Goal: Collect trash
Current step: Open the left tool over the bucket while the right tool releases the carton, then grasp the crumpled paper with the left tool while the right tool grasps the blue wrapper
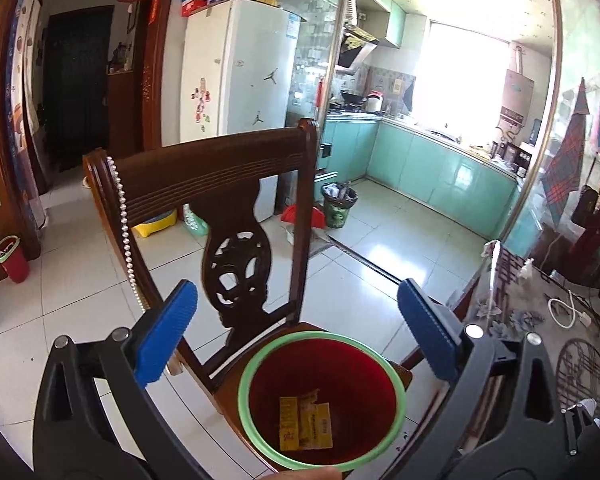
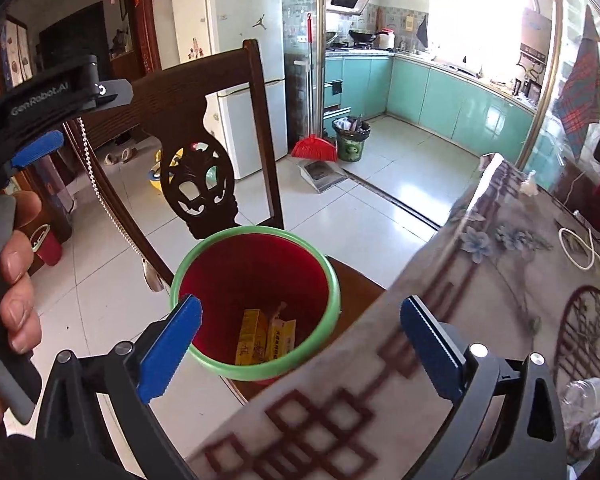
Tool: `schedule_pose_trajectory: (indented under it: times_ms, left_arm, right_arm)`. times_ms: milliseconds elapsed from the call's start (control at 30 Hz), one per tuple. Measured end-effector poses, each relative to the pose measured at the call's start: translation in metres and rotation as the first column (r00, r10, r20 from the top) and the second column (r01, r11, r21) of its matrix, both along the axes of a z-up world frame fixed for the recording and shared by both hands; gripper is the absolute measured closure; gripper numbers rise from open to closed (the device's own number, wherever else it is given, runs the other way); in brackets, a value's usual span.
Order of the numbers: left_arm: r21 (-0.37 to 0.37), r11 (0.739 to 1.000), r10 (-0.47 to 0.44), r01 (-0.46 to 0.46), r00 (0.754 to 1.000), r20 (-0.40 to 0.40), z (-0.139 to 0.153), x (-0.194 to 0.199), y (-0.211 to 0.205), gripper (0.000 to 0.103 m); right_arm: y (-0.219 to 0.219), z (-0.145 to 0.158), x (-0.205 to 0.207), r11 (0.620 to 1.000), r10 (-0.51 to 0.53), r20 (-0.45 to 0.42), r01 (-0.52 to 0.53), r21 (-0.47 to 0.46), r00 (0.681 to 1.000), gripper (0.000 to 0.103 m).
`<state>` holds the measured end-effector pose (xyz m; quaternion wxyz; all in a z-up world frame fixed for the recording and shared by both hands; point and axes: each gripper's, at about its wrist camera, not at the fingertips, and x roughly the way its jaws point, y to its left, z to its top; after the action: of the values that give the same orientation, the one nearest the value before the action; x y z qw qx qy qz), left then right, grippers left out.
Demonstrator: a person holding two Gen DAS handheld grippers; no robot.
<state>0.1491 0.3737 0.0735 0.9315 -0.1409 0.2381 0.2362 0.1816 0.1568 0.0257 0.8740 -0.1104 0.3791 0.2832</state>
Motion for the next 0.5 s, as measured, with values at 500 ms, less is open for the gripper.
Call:
schedule_pose_trajectory:
  times_ms: [500]
  left_arm:
    - [-0.046,0.827,-0.563,0.561,0.824,-0.065,-0.008,-0.007,-0.246,0.005]
  right_arm:
    - [-0.269,0.035,-0.079,0.929,-0.363,0.157,0.370,-0.013,0.918,0.006]
